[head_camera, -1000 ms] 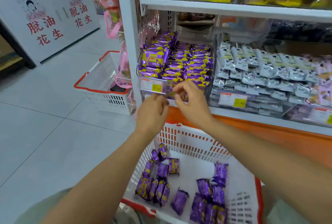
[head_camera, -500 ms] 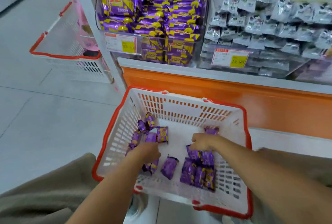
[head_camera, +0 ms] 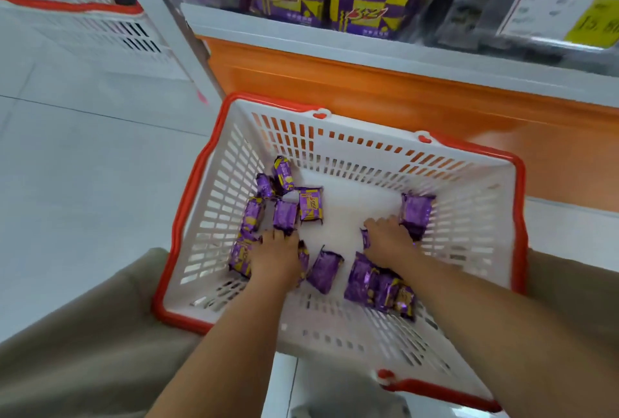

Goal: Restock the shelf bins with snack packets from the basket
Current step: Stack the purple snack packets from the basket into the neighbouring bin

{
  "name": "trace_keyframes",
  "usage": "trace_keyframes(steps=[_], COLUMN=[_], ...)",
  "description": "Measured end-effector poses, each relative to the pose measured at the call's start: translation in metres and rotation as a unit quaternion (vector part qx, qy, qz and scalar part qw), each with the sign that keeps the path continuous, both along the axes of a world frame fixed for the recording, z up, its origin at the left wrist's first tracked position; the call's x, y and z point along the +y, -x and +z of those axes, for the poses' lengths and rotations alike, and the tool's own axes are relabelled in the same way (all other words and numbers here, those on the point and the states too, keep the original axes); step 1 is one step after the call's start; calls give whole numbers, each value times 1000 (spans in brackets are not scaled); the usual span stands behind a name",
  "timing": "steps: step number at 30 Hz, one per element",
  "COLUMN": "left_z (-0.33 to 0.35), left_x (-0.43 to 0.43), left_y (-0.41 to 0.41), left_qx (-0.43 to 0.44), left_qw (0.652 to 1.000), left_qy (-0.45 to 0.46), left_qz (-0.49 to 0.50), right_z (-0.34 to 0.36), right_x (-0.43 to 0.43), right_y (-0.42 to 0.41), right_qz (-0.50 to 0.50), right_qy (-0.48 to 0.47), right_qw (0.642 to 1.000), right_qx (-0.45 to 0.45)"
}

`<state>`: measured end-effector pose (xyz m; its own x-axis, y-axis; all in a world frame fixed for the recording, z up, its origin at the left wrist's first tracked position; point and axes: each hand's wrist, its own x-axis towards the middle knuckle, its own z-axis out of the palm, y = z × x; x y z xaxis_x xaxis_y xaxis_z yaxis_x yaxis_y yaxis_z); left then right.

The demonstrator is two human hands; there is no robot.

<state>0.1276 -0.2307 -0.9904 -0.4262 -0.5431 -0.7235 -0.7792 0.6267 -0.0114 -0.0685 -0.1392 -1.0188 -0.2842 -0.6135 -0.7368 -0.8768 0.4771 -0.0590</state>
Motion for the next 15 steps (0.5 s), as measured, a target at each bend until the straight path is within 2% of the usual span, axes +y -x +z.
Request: trace_keyframes(steps=[4,7,9,11,13,15], left_z=[-2,-4,-4,-3,-2,-2], left_x=[-4,-5,-6,-6,-6,-5], left_y=[9,6,4,2,0,-1], left_qx=[-5,-5,-4,0,4,9], left_qw=[1000,999,999,999,999,998], left_qy=[-28,-38,-41,-44,-48,-50], left_qz=[9,8,9,15,21,29], right_z=[-7,-4,-1,3,11,18], right_x=[5,3,-2,-9,-18,-26], right_y=[0,5,12,19,21,20], right_qz=[37,0,-54,-108,-173,-224], right_qy=[-27,-10,82,209,269,213], right_qw=[997,999,995,972,946,938], right_qx=[60,37,16,-1,-57,-155])
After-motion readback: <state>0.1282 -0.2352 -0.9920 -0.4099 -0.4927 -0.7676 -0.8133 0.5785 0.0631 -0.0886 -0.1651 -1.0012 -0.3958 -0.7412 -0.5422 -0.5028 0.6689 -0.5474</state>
